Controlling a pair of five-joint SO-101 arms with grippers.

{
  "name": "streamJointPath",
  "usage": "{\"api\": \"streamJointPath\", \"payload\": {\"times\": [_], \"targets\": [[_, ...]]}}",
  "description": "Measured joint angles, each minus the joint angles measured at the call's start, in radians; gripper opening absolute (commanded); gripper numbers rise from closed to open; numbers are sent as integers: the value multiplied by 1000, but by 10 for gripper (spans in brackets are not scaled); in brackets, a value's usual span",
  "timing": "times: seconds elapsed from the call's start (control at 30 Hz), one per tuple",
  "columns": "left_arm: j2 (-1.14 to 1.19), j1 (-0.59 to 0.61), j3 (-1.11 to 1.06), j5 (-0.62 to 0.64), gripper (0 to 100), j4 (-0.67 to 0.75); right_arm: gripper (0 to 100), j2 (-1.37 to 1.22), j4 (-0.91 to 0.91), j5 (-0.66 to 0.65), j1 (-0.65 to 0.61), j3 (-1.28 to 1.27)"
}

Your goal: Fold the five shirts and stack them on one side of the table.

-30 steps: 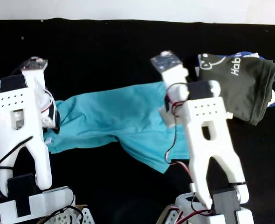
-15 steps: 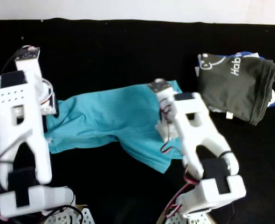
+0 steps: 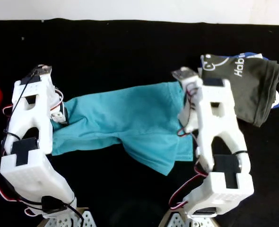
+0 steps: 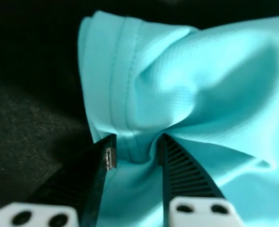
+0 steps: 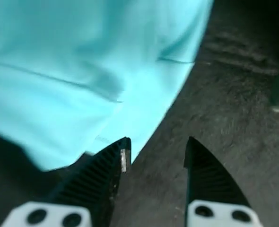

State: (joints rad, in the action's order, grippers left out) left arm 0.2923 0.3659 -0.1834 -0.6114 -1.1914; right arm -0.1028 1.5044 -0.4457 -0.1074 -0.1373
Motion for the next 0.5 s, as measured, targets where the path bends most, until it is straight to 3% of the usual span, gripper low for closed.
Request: {"api": "streamJointPath", "payload": {"times": [0.1,0.3,0.5], "targets": [[-15,0,0,0,157,0,190,0,103,31,-110,61],[-87,0,0,5,157,-18,193,0,120,38,-353,15],[-120,0,0,5,157,-40,231,-5,-3,38,-427,-213]]}}
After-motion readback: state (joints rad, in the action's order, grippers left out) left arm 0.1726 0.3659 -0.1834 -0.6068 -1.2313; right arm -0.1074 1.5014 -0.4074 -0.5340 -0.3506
